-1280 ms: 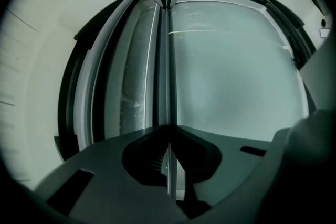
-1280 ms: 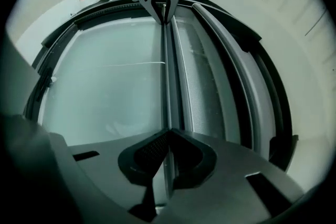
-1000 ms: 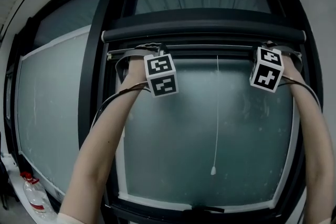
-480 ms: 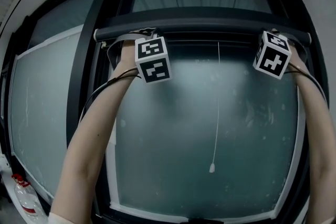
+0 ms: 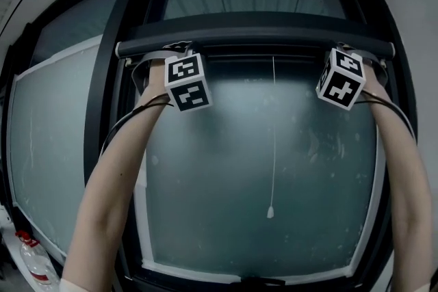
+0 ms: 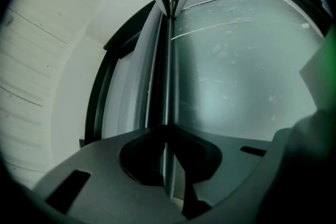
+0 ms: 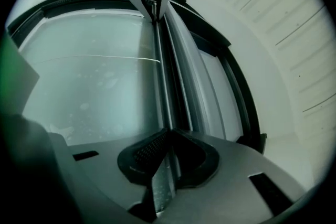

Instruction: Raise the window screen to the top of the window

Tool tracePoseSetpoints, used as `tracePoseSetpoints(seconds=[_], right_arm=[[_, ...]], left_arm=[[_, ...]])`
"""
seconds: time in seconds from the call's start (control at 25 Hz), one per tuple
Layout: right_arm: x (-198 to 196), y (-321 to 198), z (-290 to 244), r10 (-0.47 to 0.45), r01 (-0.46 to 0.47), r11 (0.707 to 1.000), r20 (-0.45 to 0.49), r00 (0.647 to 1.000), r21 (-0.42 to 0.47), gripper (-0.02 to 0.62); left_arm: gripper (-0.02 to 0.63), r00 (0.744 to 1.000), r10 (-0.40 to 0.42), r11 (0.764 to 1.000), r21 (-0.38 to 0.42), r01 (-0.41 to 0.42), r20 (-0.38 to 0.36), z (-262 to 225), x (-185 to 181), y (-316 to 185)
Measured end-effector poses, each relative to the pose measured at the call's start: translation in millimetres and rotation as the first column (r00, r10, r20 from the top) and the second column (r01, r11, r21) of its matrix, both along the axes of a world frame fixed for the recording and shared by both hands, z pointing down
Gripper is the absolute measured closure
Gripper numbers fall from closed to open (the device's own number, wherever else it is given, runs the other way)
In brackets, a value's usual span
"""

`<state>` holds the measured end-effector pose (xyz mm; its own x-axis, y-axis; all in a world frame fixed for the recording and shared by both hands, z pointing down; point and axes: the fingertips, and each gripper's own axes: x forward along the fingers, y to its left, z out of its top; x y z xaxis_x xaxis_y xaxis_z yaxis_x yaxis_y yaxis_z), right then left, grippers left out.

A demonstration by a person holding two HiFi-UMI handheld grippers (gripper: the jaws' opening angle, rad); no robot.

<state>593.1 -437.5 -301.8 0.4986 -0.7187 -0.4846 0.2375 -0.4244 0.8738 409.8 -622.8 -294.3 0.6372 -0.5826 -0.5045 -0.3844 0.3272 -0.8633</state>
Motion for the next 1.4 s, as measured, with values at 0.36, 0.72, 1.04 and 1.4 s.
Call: tracePoseSetpoints(seconds=[0.36,0.72,1.04,1.4], right_arm=[[-35,33,65,-0.456,0.385,0.864,0.180,0.872,0.324,0.578],[-47,42,322,-0.812,0.521,0.583,0.465,0.353,0.623,0.578],[-91,47,630,-0.675,0.370,0.715,0.723,0.145,0.594,0.578],[-111,84,747,-0.582,0.251,0.786,0.813,-0.004,0.564,0.578]], left_arm=[[0.586,0.822,0.441,0.799,-0.260,-0.543,-0.360,72,-1,40],[0.588,0.679,0.466,0.369,-0.573,-0.732,-0.567,373,15,69],[0.589,0.580,0.196,0.076,-0.577,-0.813,-0.791,636,-11,110],[0.601,0.726,0.021,-0.063,-0.726,-0.685,-0.687,796,-49,145]])
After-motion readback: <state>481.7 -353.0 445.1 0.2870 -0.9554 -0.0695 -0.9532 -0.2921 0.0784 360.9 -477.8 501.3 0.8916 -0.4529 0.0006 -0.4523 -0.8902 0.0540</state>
